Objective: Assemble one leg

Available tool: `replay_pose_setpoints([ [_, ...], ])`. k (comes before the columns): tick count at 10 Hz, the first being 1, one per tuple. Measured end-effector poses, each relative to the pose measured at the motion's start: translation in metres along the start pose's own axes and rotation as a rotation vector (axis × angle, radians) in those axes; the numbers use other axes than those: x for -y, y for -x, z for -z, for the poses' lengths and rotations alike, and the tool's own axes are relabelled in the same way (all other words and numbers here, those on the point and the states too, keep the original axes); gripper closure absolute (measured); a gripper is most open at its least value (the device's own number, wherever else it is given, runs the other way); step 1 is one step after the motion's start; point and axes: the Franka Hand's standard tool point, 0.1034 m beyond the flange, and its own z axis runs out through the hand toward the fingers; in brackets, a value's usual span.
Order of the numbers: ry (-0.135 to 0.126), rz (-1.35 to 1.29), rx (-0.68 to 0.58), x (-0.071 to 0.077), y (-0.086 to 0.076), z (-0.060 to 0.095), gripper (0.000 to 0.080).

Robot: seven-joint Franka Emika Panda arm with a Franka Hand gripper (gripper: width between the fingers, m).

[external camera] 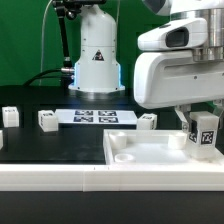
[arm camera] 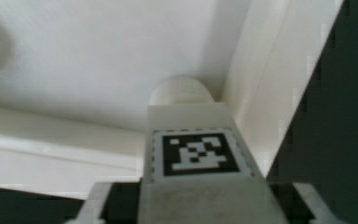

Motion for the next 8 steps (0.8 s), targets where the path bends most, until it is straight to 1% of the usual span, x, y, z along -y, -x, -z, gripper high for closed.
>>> replay_pose_setpoints([
  [1,-0.007,-0.085,0.002,-0.0005,-0.0006,-0.0002,0.0508],
  [2,-0.004,-0.179,-0.013,-0.0012,-0.0007,-0.0006,0.0508],
  [5,-0.012,-0.544,-0.066,-0.0025,0.0000,-0.0012,0.0507],
  [6,-0.005,-0.740,-0.068,-0.0014,0.0006,-0.0016,0.0505],
  [8,0.014,-0.956,-0.078,-0.0005,0.0011,-0.0018,0.0505],
])
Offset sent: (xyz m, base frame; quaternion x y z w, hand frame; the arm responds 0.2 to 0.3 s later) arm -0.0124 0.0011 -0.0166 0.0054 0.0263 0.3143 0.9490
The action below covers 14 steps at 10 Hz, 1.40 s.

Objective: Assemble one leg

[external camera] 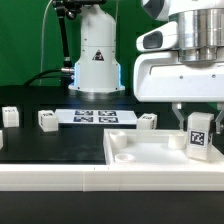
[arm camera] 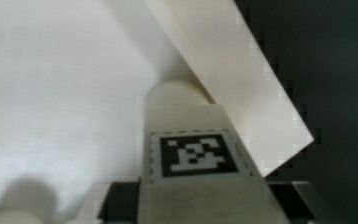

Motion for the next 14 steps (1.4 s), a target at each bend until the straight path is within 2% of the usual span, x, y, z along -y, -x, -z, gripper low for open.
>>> replay_pose_setpoints([
  [1,0.006,-0.080,-0.009,0.0000,0.0006,-0.0002,0.0505],
  [4,-0.003,-0.245,0.006,-0.0015,-0.0013,0.0002,0.0505],
  [5,-0.006,-0.280,0.010,-0.0006,0.0002,-0.0001,0.0418],
  [6,-0.005,-0.273,0.010,-0.0003,0.0008,-0.0004,0.0418],
  [7,-0.002,-0.214,0.012,-0.0012,-0.0002,-0.0004,0.0281],
  [8,0.003,-0.131,0.019,-0.0019,-0.0032,0.0005,0.0192],
  [9,0.004,-0.126,0.020,-0.0013,-0.0019,-0.0004,0.0192],
  [10,0.011,-0.048,0.025,-0.0004,0.0011,-0.0008,0.0158],
  [14,0.023,0.327,0.045,0.0075,0.0053,0.0031,0.0151],
])
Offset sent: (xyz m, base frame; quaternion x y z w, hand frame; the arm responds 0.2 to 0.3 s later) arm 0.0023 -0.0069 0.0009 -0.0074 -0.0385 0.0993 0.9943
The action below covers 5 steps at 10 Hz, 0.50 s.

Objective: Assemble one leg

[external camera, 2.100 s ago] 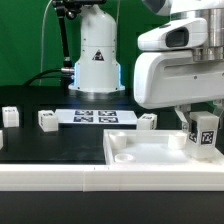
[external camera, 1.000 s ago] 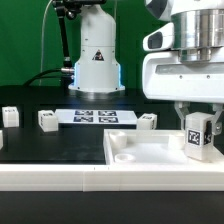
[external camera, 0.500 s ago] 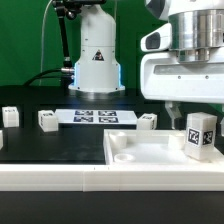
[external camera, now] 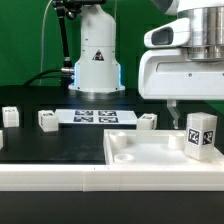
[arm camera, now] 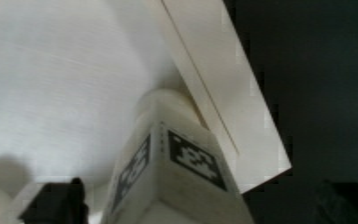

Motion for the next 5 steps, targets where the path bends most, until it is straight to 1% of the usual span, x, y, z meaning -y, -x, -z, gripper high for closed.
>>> replay_pose_setpoints([
  [3,0.008,0.274,0.000,-0.0009,0.0006,-0.0016,0.0151],
  [5,0.021,0.429,-0.002,-0.0005,0.0009,-0.0014,0.0151],
])
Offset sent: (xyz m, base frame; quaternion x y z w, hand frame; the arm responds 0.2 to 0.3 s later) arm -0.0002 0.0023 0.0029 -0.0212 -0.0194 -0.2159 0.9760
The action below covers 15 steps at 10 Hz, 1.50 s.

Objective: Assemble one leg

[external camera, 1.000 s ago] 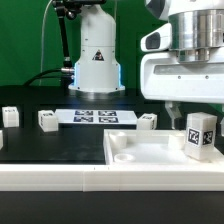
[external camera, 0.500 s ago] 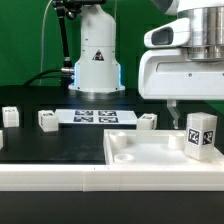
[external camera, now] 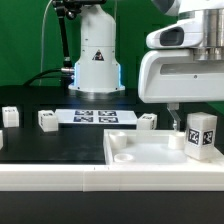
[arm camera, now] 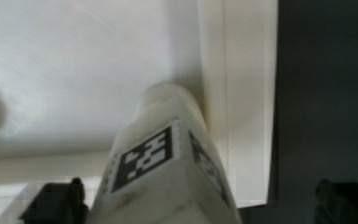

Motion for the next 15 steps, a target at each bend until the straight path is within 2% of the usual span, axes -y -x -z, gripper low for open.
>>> replay_pose_setpoints([
  [4,0.018,0.250,0.001,-0.0069,-0.0010,0.0001,0.0177],
  [6,0.018,0.247,0.001,-0.0067,-0.0009,0.0000,0.0511],
  [10,0.013,0.188,0.001,-0.0073,-0.0009,-0.0001,0.0511],
  [13,-0.010,-0.078,-0.009,-0.0094,-0.0012,-0.0009,0.0511],
  [15,-0.013,-0.247,-0.025,-0.0102,-0.0006,-0.0010,0.0509],
])
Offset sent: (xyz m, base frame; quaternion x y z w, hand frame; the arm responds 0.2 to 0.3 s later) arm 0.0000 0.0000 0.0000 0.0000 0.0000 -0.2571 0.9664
